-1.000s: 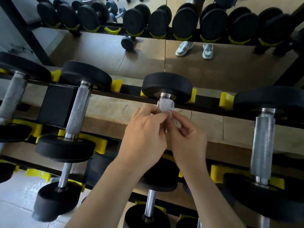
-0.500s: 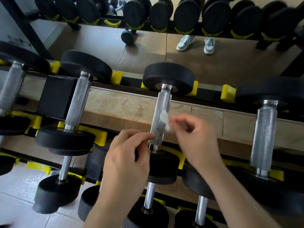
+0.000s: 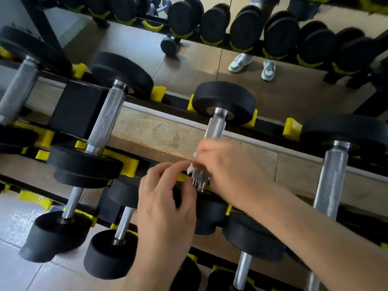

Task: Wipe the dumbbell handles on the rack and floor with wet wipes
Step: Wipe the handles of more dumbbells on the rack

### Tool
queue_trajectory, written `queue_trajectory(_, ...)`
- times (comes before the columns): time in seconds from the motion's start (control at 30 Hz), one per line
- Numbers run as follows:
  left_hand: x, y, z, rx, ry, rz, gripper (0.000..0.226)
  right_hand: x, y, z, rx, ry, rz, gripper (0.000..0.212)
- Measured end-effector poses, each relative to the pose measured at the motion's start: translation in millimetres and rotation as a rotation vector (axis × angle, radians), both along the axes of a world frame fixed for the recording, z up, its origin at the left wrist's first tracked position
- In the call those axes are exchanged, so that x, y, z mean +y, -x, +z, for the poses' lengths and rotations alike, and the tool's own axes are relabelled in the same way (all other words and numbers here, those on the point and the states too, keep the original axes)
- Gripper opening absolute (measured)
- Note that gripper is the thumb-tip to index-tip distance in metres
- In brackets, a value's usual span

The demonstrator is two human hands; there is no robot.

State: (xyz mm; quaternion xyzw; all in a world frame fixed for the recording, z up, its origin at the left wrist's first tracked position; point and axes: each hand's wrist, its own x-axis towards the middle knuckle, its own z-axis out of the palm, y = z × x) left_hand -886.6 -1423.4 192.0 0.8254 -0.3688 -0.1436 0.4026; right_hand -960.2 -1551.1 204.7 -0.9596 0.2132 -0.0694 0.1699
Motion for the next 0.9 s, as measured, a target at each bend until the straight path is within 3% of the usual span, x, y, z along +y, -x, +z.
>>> queue_trajectory(0.07,7,0,1,0.092,-0.100,-0.069,0.056,9,8,9,0.129,-0.098,0.136,0.011)
queue_trajectory(0.13,13,0,3,0.159,-0.215,-0.146,0.091,-13,-1,12,0.077,-0.046,0.078,0.013)
queue_trajectory(0.2,12,-2,5,0.192,-0.316,-0.142,0.109,-38,-13,11,0.000,0.064,0.011,0.014)
queue_trajectory(0.27,9,-1,5,0.208,-0.357,-0.112,0.112,-36,-11,4,0.030,0.089,0.020,0.016)
queue_trajectory(0.4,6,19,1,0.049,-0.316,-0.071,0.109,3,16,3,0.017,-0.065,0.203,0.016)
queue_trajectory(0.57,5,39,-3,-0.072,-0.348,0.008,0.104,-48,18,5,-0.259,0.058,-0.085,0.017)
queue_trajectory(0.73,4,45,-4,-0.070,-0.386,0.003,0.103,3,48,-1,-0.134,-0.061,0.063,0.020)
queue_trajectory(0.9,3,53,0,-0.120,-0.431,-0.022,0.103,-52,8,9,-0.290,0.209,-0.053,0.014)
